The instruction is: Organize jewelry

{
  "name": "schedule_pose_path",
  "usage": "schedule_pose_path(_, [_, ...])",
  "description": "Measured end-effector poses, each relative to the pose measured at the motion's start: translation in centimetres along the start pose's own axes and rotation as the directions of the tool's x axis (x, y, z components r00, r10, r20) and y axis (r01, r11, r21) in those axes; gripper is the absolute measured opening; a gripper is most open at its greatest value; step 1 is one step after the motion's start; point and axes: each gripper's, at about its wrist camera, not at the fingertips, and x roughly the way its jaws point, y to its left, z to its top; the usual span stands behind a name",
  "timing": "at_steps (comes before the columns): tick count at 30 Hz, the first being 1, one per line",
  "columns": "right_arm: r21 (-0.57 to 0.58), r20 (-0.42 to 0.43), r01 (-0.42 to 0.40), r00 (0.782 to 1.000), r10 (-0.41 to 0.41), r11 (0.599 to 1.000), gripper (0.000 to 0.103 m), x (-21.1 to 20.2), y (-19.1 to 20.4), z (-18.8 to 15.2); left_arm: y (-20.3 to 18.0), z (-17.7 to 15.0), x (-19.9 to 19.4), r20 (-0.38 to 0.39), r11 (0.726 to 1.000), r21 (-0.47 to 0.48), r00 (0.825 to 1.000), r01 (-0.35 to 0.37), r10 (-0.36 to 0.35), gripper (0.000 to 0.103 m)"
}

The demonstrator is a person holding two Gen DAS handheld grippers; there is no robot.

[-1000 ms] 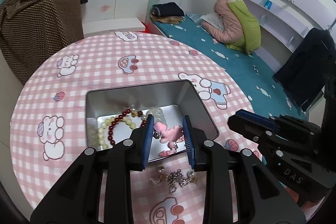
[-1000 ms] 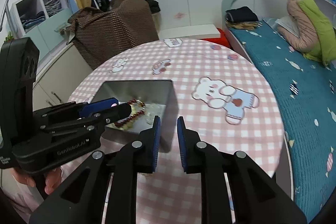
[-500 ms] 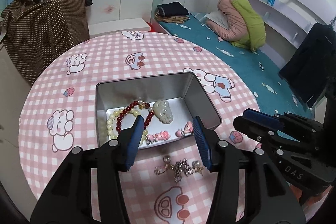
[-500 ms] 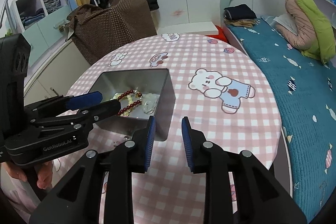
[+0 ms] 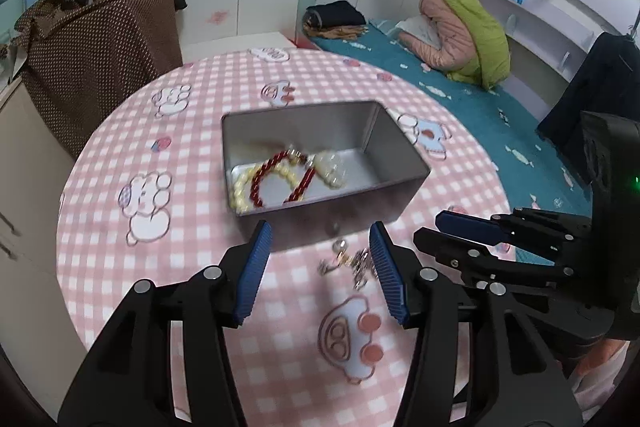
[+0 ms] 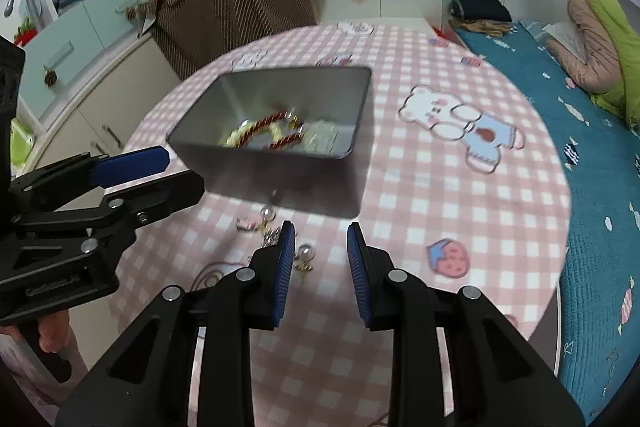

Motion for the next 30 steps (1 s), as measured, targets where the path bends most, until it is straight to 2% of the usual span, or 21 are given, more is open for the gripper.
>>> schedule_pose_path(9, [-0.032,-0.065,0.004,0.998,-0.007,0.999,0.023,2.2,1.2,-0.9,1.1,-1.8,1.1,-0.059,0.999,-0.025,0.998,-0.023,0.021,0.052])
schedule_pose_path(11, [-0.036,-0.081,0.011,0.997,-0.014,0.999,0.013,2.8,1.2,-1.0,1.2,-2.0,1.5,-0.071,0.999,-0.028,0.997,-0.02,0.018,0.052])
schedule_pose_path(23, [-0.022,-0.074,0.013,0.997,-0.015,1.0,0.011,2.7,0.4,-0.9,0.6,-2.4,4.5,-0.131,1.0,-0.026,0.991,-0.014,0.011,0.054])
schedule_pose_path(28, [0.014,-0.045,0.024,0.999,-0.024,1.0,0.011,1.6,-1.2,-0.6,-0.2,-2.4,5.6,-0.134,0.999,0.0,0.99,-0.036,0.036,0.053])
schedule_pose_path(30, [0.029,-0.039,0.036,0.999,-0.035,0.999,0.011,1.3,-1.8,-0.5,-0.5,-2.4,5.8,-0.118,0.999,0.016,0.992,-0.05,0.051,0.045])
